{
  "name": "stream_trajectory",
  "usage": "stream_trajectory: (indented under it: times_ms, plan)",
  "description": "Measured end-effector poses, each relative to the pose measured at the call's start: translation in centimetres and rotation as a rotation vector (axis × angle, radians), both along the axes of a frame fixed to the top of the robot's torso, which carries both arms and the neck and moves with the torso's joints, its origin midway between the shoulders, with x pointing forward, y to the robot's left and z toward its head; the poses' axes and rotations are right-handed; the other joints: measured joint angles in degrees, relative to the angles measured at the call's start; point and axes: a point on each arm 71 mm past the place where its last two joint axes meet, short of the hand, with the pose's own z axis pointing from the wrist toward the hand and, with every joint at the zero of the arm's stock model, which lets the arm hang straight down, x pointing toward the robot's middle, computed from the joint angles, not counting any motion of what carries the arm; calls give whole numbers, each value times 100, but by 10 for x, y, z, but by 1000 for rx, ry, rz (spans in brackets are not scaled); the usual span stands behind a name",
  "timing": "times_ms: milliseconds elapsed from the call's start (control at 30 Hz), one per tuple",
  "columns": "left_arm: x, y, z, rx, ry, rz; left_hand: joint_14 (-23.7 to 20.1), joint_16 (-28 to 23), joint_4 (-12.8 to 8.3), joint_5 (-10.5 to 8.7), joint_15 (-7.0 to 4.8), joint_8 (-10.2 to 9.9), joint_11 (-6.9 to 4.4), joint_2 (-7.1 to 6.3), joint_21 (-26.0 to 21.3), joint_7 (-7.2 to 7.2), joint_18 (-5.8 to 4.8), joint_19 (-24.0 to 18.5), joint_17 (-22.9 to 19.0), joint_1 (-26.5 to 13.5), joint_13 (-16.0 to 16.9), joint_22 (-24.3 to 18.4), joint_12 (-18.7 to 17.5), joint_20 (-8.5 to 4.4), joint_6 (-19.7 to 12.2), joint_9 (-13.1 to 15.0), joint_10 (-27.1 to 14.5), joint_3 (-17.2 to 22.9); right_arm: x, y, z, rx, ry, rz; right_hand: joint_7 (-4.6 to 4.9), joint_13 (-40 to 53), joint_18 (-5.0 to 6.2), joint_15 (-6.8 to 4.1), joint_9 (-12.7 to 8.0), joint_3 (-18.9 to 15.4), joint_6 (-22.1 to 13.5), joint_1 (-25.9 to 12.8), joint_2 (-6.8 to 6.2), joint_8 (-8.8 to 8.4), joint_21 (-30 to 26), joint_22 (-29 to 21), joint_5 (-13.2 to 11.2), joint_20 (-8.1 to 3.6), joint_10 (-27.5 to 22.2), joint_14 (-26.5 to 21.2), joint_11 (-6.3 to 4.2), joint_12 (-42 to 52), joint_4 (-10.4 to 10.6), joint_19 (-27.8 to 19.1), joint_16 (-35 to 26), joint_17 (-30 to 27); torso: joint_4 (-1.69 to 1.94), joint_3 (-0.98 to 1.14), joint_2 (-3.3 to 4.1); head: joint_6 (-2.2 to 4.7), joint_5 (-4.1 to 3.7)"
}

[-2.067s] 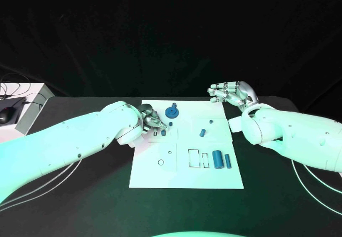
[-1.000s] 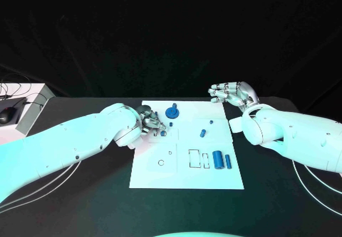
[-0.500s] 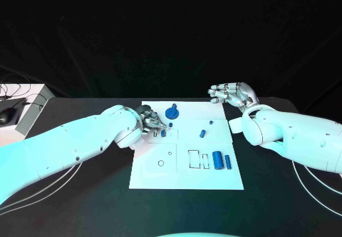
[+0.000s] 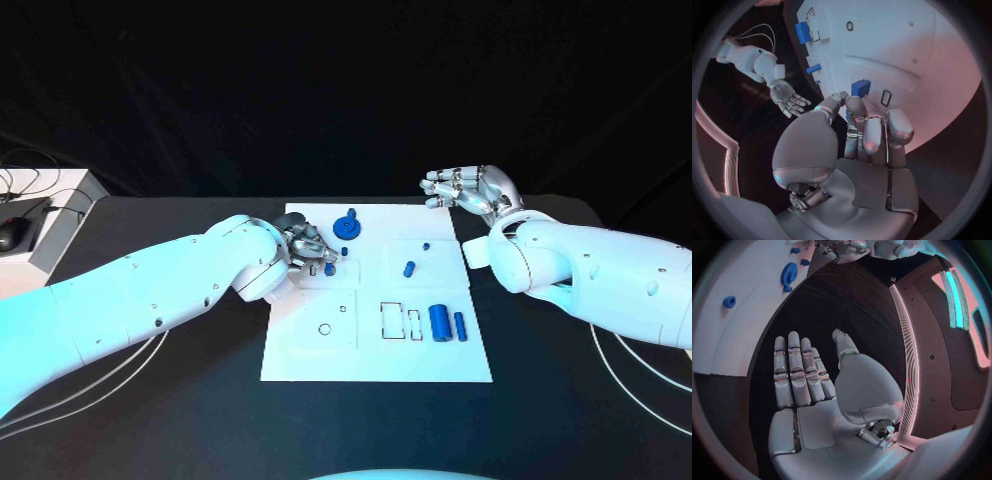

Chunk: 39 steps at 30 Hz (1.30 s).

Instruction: Assemble the parts on the task board

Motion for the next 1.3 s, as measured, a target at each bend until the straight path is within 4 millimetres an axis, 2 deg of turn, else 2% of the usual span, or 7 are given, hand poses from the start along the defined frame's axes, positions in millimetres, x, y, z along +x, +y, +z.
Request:
stream_trajectory:
  times_ms: [700, 800, 933, 1000, 1067, 1200, 1300]
  plan:
    - [-2, -2, 8, -59, -9, -3, 0, 21, 143, -16, 0, 14, -13, -10, -22, -21, 0, 0, -60, 100, 23, -1, -1, 0, -62, -3, -75, -145, -1, 0, -2, 0, 4, 0, -1, 0, 0, 0, 0, 0, 1, 0, 0, 0, 0, 0, 0, 0, 0, 0, 0, 0, 0, 0, 0, 0, -1, -2, 3, 1, -5]
    - [-2, -1, 12, -75, -10, 2, -42, -134, 260, -16, -42, -57, -4, -4, -96, 18, 0, -16, -217, 106, 71, -35, 29, -28, -213, -10, -238, -542, -1, 0, -2, 0, 4, 0, -1, 0, 0, 0, 0, 0, 1, 0, 0, 0, 0, 0, 0, 0, 0, 0, 0, 0, 0, 0, 0, 0, 0, 0, 3, -1, -7]
    - [-1, 2, 18, -94, -12, 7, -45, -250, 557, -11, -40, -105, 59, 133, -209, 107, 1, -33, -346, 107, 86, -118, 128, -73, -420, -185, -416, -1484, -1, -1, -3, -1, 5, -1, -2, 0, 0, 0, 0, 0, 2, 0, 0, 0, 0, 0, 0, 0, 0, 0, 0, 0, 0, 0, 0, 0, 3, 3, -1, -2, -8]
    - [0, 4, 21, -98, -5, 7, -76, -294, 739, -11, -9, -273, 122, 222, -291, 205, 26, -83, -398, 27, 59, -181, 172, -22, -518, -460, -498, -1990, -1, -2, -3, -1, 5, -2, 4, 0, 0, 0, 0, 0, -4, 0, 0, 0, 0, 0, 0, 0, 0, 0, 0, 0, 0, 0, 0, 0, 4, 7, -4, -2, -8]
    - [0, 7, 23, -95, 6, 3, -100, -333, 918, -40, 45, -550, 191, 277, -351, 318, 93, -130, -440, -41, 1, -221, 201, 24, -623, -976, -567, -2443, -1, -2, -3, -1, 5, -3, 13, 0, 0, 0, 0, 0, -13, 0, 0, 0, 0, 0, 0, 0, 0, 0, 0, 0, 0, 0, 0, 0, 5, 7, -5, -1, -8]
    - [0, 11, 24, -72, 46, -19, -102, -377, 1333, -664, 104, -792, 302, 293, -399, 471, 231, -166, -490, -57, -138, -261, 201, 140, -572, -1818, -677, -2845, -1, -3, -3, -2, 5, -5, 14, 0, 0, -13, 0, 0, -14, 0, 0, 0, 0, -20, 0, 12, 0, -13, 0, 0, 0, -12, 0, 0, 4, 10, -9, 8, -1]
    - [1, 13, 26, -44, 73, -42, -136, -423, 1621, -977, 138, -835, 356, 219, -442, 490, 236, -196, -520, 15, -234, -283, 143, 197, -591, -2144, -731, -2824, -1, -4, -3, -2, 6, -6, 14, 0, 0, -22, 0, 0, -14, 0, 0, 0, 0, -30, 0, 21, 0, -22, 0, 0, 0, -21, 0, 0, 2, 14, -9, 15, 5]
